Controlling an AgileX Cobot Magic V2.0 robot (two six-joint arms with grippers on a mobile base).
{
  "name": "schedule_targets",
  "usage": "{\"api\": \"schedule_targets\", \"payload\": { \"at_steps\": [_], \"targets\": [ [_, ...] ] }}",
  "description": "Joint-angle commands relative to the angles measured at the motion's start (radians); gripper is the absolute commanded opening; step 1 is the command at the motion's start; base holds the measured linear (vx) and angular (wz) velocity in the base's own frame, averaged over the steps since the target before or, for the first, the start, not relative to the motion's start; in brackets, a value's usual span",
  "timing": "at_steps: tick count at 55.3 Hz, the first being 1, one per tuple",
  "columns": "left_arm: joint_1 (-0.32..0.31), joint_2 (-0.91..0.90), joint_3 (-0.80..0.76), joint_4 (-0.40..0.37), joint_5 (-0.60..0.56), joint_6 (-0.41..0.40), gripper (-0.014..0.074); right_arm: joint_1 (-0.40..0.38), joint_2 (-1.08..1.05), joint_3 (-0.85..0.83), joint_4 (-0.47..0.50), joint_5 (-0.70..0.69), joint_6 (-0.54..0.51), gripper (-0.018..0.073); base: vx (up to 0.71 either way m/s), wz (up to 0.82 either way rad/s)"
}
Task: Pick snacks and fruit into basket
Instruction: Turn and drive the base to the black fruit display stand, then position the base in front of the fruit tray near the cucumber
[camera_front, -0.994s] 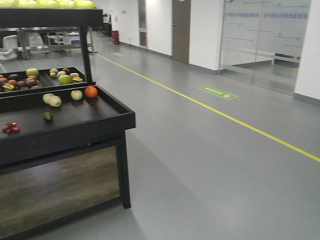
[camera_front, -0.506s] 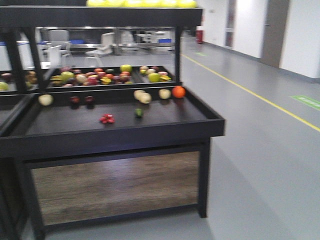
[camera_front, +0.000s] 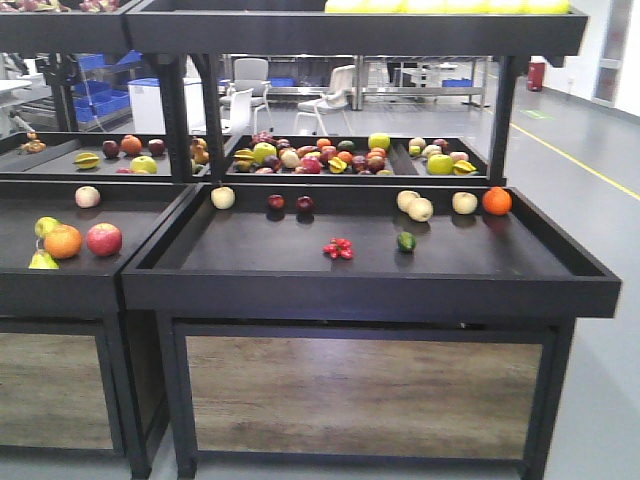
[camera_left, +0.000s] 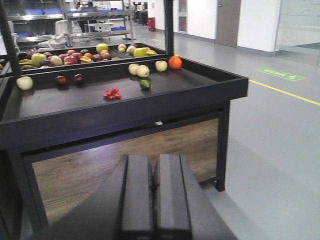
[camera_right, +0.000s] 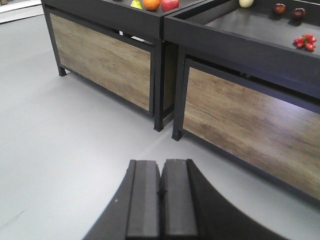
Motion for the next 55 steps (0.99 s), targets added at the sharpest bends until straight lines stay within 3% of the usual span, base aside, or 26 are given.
{"api": "schedule_targets", "payload": {
  "at_steps": [1, 22, 55],
  "targets": [
    [-0.001, 0.003, -0.032, -0.011, -0.003, -0.008, 0.0, -0.003, -0.008, -0.029, 0.001, -0.044, 0.002, -0.0007, 0.27, 0.25],
    [-0.001, 0.003, -0.032, -0.011, -0.006, -0.008, 0.0, -0.003, -0.008, -0.029, 0.001, -0.044, 0.002, -0.0007, 0.34, 0.03],
    [-0.001, 0.003, -0.032, -0.011, -0.003, -0.008, 0.0, -0.003, -0.008, -0.029, 0.001, -0.044, 0.002, -0.0006, 0.45, -0.22]
  ]
}}
